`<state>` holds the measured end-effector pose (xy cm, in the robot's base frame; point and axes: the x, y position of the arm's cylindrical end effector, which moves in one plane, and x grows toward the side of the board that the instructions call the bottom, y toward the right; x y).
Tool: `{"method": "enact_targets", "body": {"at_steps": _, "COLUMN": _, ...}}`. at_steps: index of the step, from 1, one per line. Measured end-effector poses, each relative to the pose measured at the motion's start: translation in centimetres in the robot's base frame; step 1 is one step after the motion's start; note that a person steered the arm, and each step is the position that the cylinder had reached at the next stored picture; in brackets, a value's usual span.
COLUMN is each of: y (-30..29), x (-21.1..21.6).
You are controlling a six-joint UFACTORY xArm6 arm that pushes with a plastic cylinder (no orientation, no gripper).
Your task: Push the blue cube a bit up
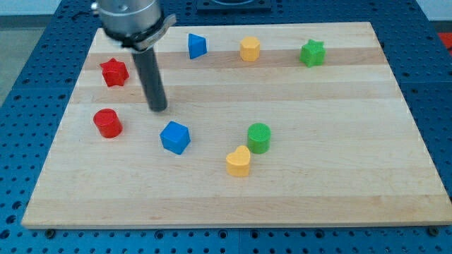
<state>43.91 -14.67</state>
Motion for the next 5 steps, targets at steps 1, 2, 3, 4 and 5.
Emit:
{"method": "enact_targets", "body": {"at_steps": 1, "y": -0.7, "x": 1.4}}
{"method": "enact_targets", "body": {"at_steps": 2, "y": -0.4, "x": 5.6}}
{"method": "enact_targets", "body": {"at_steps": 3, "y": -0.1, "x": 6.9}}
{"method": "enact_targets", "body": {"at_steps": 4, "y": 4.1, "x": 8.0}}
{"method": "enact_targets", "body": {"at_steps": 5, "y": 4.3, "x": 7.8}}
